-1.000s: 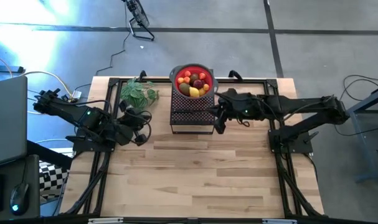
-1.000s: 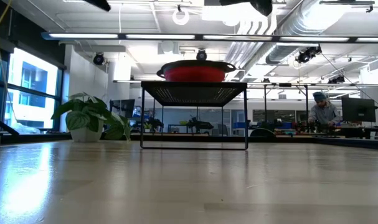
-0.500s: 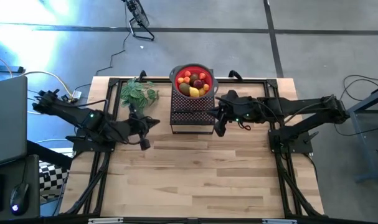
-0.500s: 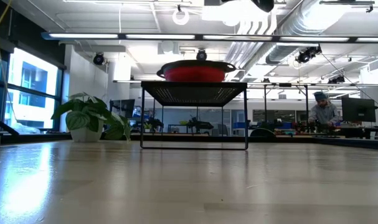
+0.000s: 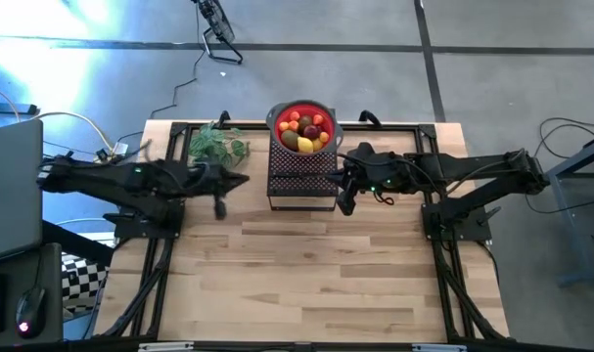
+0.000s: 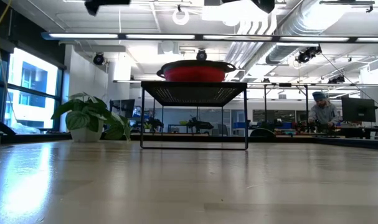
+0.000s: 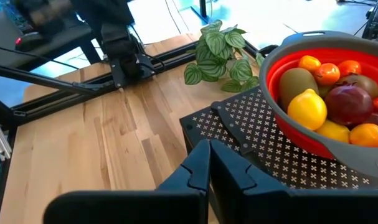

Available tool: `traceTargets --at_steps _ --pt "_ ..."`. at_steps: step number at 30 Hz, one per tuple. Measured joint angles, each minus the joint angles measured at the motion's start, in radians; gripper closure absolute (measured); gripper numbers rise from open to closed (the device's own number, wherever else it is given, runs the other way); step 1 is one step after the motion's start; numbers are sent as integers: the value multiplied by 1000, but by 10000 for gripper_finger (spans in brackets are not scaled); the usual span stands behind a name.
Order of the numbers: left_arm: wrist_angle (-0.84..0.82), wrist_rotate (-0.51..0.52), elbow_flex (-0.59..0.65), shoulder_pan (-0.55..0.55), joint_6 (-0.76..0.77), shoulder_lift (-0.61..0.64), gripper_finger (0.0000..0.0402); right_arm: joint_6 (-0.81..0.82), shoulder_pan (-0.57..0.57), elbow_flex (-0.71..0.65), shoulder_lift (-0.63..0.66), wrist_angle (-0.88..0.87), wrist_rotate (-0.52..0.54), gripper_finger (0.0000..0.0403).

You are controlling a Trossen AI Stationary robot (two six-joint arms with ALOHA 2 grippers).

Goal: Pick & Place Fruit
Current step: Return to Home Position

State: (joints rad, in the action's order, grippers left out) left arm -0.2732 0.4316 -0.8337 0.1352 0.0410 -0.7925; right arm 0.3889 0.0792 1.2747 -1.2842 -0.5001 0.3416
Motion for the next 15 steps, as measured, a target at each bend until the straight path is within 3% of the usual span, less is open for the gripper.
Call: traceTargets --at_steps 8,15 --pt "-164 33 6 2 14 228 402 -1 0 0 0 -6 15 400" --pt "-111 49 150 2 -11 445 402 -19 -3 0 0 -3 51 400"
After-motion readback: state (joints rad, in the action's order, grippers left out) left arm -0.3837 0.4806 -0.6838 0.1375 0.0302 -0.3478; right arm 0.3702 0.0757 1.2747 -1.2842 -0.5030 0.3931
